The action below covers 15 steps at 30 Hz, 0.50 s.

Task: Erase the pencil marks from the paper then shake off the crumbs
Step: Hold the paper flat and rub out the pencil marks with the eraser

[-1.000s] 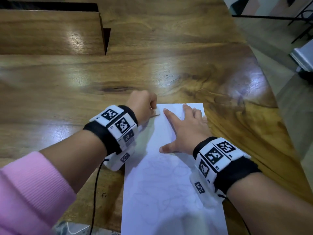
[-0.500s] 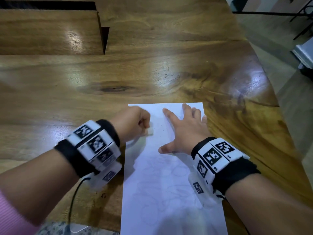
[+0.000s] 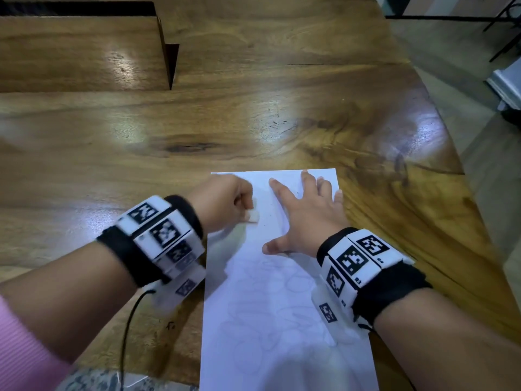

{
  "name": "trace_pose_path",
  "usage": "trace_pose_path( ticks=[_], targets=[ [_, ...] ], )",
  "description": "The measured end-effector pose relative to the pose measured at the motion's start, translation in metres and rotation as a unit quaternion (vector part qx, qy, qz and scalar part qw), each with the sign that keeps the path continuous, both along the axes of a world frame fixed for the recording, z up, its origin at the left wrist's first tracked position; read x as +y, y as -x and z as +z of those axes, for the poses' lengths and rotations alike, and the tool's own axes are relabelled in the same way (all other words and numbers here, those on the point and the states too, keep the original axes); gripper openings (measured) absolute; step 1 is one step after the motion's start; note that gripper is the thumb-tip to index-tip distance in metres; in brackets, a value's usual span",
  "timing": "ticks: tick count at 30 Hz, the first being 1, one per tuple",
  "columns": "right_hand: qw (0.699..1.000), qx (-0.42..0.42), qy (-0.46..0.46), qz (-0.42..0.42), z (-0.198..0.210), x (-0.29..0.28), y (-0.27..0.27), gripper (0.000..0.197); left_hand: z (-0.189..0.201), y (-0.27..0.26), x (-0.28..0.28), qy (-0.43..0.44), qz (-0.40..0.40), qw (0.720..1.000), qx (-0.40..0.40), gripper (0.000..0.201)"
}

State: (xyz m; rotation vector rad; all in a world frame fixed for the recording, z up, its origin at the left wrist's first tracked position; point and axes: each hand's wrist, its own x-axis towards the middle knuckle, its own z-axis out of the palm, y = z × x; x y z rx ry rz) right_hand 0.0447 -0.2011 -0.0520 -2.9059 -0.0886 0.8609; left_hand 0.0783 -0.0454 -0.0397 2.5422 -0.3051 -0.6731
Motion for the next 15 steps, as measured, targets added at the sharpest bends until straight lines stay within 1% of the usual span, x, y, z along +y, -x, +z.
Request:
trace_pose_path(
  ticks=[2,3,5,6,8,9,10,11,13,14,15],
  targets=[
    [1.000,-0.003,0.000,0.000,0.000,0.000,0.000,0.117,0.003,-0.018,-0.013,0.007,0.032,0.997,-0.063,0.007],
    [1.000,-0.004,0.000,-0.002,0.000,-0.001,0.000,0.118,0.003,-0.024,-0.021,0.004,0.046,0.995,-0.084,0.004],
    [1.000,-0.003,-0.001,-0.007,-0.001,-0.001,0.001,0.121,0.001,-0.022,-0.026,0.009,0.051,0.996,-0.074,0.007],
    [1.000,-0.002,-0.001,-0.009,-0.001,-0.001,0.001,0.123,0.000,-0.012,-0.023,0.015,0.027,0.998,-0.061,0.011],
    [1.000,-0.003,-0.004,-0.010,-0.001,-0.002,0.001,0.124,-0.001,0.011,-0.013,0.009,-0.054,0.998,-0.023,0.019],
    [1.000,-0.002,-0.004,-0.010,-0.001,-0.002,0.001,0.125,-0.002,0.017,-0.009,-0.002,-0.087,0.996,-0.002,0.019],
    [1.000,-0.001,-0.002,-0.007,-0.001,-0.002,0.001,0.125,-0.002,0.018,-0.008,-0.004,-0.098,0.995,0.001,0.016],
    [1.000,0.000,0.002,-0.003,-0.001,-0.001,0.001,0.126,0.000,0.014,-0.010,-0.002,-0.082,0.997,-0.015,0.012],
    [1.000,0.003,0.006,0.004,-0.001,-0.001,0.002,0.128,0.001,-0.003,-0.020,0.008,-0.005,0.997,-0.077,0.007],
    [1.000,0.004,0.008,0.007,-0.001,-0.002,0.002,0.130,0.003,-0.009,-0.027,0.003,0.022,0.994,-0.105,0.007],
    [1.000,0.004,0.010,0.011,-0.002,-0.002,0.003,0.132,0.004,-0.010,-0.030,-0.003,0.019,0.994,-0.112,0.008]
  ],
)
